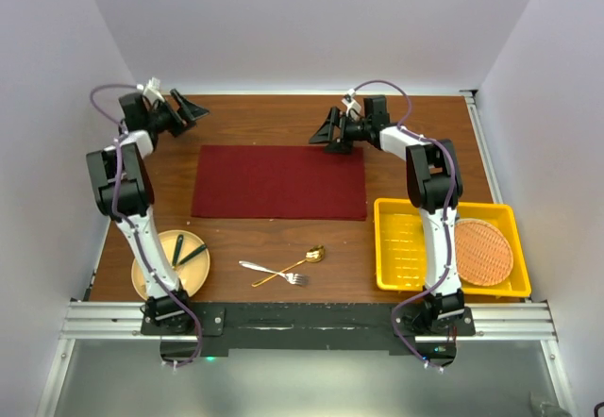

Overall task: Fold the napkin into a case and place the utensils inside
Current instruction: Smooth out the rectangle-folded napkin at the center of the board.

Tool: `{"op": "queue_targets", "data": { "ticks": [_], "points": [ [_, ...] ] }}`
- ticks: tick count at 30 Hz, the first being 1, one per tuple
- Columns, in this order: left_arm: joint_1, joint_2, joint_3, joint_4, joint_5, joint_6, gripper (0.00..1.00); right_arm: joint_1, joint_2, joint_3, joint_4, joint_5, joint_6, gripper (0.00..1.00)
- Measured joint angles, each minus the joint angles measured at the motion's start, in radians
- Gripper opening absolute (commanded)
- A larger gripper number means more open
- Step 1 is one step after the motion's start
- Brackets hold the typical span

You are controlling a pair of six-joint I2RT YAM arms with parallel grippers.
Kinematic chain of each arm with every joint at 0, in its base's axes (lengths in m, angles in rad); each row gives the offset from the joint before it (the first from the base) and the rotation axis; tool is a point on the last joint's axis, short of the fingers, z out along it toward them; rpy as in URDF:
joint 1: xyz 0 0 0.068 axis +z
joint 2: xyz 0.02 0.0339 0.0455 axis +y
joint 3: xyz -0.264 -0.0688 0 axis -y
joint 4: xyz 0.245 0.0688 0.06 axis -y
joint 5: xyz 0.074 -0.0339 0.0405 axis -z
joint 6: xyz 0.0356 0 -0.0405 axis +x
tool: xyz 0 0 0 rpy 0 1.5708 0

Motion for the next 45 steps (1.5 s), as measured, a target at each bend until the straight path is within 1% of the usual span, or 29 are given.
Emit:
{"op": "queue_targets", "data": {
  "ticks": [1, 3, 4, 5, 6, 7, 8, 9, 10, 11, 12, 15, 17, 19, 20, 21, 22, 25, 32, 33, 34, 35, 39, 42, 45],
  "points": [
    [-0.001, -0.031, 0.015, -0.074, -0.024, 0.074, 0.99, 0.000, 0.000, 0.000, 0.005, 0.002, 0.000, 0.96],
    [-0.019, -0.131, 0.030, -0.246, -0.105, 0.264, 0.93, 0.000, -0.005, 0.000, 0.010, 0.018, -0.001, 0.96],
    [-0.037, -0.194, 0.028, -0.330, -0.149, 0.354, 0.81, 0.000, -0.011, 0.000, 0.010, 0.027, -0.005, 0.96],
    [-0.063, -0.252, 0.020, -0.392, -0.188, 0.434, 0.75, 0.000, -0.020, 0.000, 0.009, 0.037, -0.010, 0.96],
    [-0.089, -0.305, 0.002, -0.429, -0.218, 0.490, 0.63, 0.000, -0.031, 0.000, 0.006, 0.048, -0.021, 0.95],
    [-0.130, -0.379, -0.047, -0.459, -0.254, 0.562, 0.40, -0.001, -0.049, 0.000, -0.005, 0.059, -0.035, 0.93],
    [-0.157, -0.420, -0.077, -0.478, -0.264, 0.594, 0.30, -0.001, -0.066, 0.000, -0.014, 0.067, -0.047, 0.91],
    [-0.201, -0.482, -0.136, -0.500, -0.285, 0.640, 0.21, -0.001, -0.087, 0.000, -0.025, 0.078, -0.071, 0.88],
    [-0.246, -0.531, -0.192, -0.523, -0.296, 0.681, 0.09, -0.001, -0.111, 0.000, -0.042, 0.089, -0.098, 0.86],
    [-0.277, -0.554, -0.225, -0.546, -0.302, 0.702, 0.05, -0.001, -0.135, 0.000, -0.065, 0.101, -0.129, 0.85],
    [-0.309, -0.570, -0.258, -0.573, -0.307, 0.726, 0.03, -0.001, -0.158, 0.000, -0.088, 0.110, -0.163, 0.82],
    [-0.361, -0.561, -0.331, -0.649, -0.334, 0.780, 0.03, 0.001, -0.209, 0.000, -0.165, 0.152, -0.259, 0.77],
    [-0.372, -0.546, -0.380, -0.697, -0.371, 0.806, 0.04, 0.002, -0.234, -0.002, -0.223, 0.180, -0.321, 0.70],
    [-0.373, -0.528, -0.401, -0.733, -0.406, 0.828, 0.03, 0.004, -0.250, -0.011, -0.271, 0.198, -0.372, 0.65],
    [-0.373, -0.515, -0.402, -0.749, -0.425, 0.838, 0.03, 0.006, -0.257, -0.017, -0.291, 0.206, -0.392, 0.65],
    [-0.373, -0.499, -0.402, -0.755, -0.447, 0.851, 0.03, 0.008, -0.263, -0.028, -0.317, 0.212, -0.417, 0.64],
    [-0.373, -0.487, -0.401, -0.757, -0.465, 0.858, 0.00, 0.011, -0.268, -0.037, -0.340, 0.220, -0.439, 0.61],
    [-0.372, -0.426, -0.380, -0.777, -0.533, 0.890, 0.00, 0.019, -0.271, -0.056, -0.394, 0.238, -0.489, 0.58],
    [-0.338, -0.329, -0.257, -0.795, -0.592, 0.909, 0.00, 0.030, -0.271, -0.064, -0.484, 0.272, -0.568, 0.57],
    [-0.331, -0.319, -0.242, -0.797, -0.601, 0.909, 0.01, 0.030, -0.271, -0.064, -0.491, 0.278, -0.574, 0.57],
    [-0.321, -0.307, -0.223, -0.798, -0.611, 0.912, 0.05, 0.030, -0.271, -0.066, -0.494, 0.281, -0.577, 0.57],
    [-0.309, -0.294, -0.198, -0.806, -0.618, 0.921, 0.14, 0.031, -0.271, -0.066, -0.497, 0.282, -0.580, 0.57],
    [-0.242, -0.278, -0.135, -0.826, -0.610, 0.932, 0.37, 0.033, -0.271, -0.070, -0.503, 0.292, -0.580, 0.55],
    [-0.172, -0.278, -0.067, -0.842, -0.569, 0.925, 0.46, 0.037, -0.271, -0.072, -0.512, 0.308, -0.575, 0.56],
    [-0.100, -0.278, 0.019, -0.846, -0.537, 0.922, 0.48, 0.037, -0.271, -0.086, -0.521, 0.324, -0.561, 0.57]
  ]
}}
